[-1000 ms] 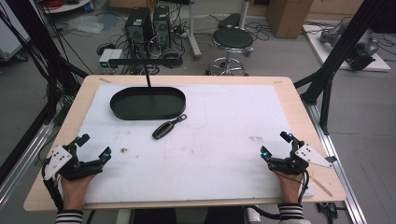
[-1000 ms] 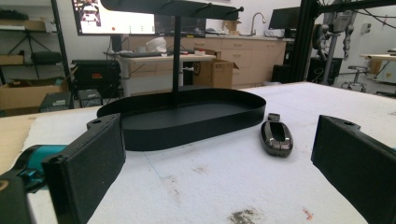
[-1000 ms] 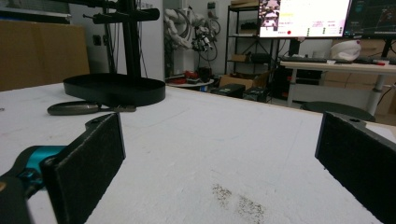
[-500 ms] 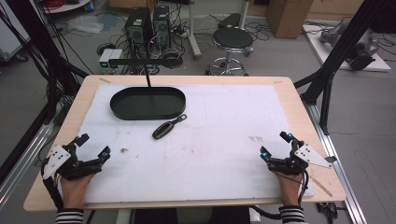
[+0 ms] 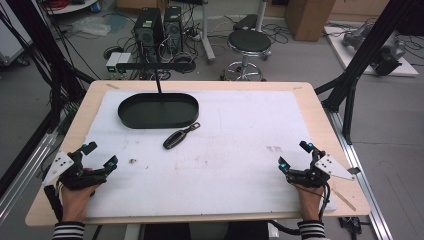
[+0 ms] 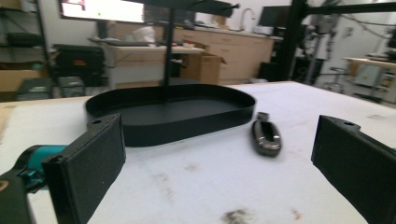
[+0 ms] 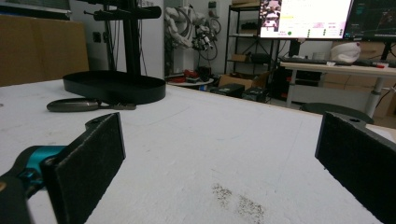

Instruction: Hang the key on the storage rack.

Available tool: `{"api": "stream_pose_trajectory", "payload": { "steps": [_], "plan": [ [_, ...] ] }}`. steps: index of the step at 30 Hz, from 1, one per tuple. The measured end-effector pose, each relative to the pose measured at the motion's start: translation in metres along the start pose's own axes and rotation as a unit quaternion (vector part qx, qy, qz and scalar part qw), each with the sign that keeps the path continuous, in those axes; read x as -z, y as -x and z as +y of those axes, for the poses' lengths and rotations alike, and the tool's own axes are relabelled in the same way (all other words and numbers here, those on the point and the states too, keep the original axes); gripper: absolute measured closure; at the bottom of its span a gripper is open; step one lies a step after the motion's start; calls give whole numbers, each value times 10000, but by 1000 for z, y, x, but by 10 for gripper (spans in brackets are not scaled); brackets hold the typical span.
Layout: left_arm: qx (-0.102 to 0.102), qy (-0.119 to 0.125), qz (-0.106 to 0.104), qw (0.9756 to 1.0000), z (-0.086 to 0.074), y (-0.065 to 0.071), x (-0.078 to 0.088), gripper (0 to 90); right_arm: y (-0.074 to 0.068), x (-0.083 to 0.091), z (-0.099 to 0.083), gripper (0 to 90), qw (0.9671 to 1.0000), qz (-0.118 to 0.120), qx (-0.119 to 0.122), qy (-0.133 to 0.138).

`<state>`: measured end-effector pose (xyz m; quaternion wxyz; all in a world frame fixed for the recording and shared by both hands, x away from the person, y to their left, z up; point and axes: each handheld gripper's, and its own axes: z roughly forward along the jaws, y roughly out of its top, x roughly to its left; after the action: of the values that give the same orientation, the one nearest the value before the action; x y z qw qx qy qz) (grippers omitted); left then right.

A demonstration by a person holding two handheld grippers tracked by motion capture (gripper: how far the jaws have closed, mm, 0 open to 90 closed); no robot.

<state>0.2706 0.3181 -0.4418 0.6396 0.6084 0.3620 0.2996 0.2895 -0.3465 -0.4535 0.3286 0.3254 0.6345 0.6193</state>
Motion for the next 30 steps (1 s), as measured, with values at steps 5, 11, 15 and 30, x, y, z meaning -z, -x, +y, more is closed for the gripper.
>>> {"api": "stream_pose_trajectory", "payload": {
  "steps": [5, 11, 15, 30],
  "plan": [
    [-150, -301, -327, 9989, 25, 2, -16, 34, 0, 0, 0, 5, 10000, 2, -16, -14],
    [-402, -595, -597, 9956, 54, 4, -34, 35, 0, 0, 0, 5, 10000, 2, -17, -17],
    [-541, -720, -769, 9930, 70, 4, -43, 34, 0, 0, 0, 5, 10000, 2, -12, -19],
    [-892, -1121, -960, 9850, 109, 9, -83, 34, 1, 0, 0, 5, 10000, -5, -13, -5]
  ]
}}
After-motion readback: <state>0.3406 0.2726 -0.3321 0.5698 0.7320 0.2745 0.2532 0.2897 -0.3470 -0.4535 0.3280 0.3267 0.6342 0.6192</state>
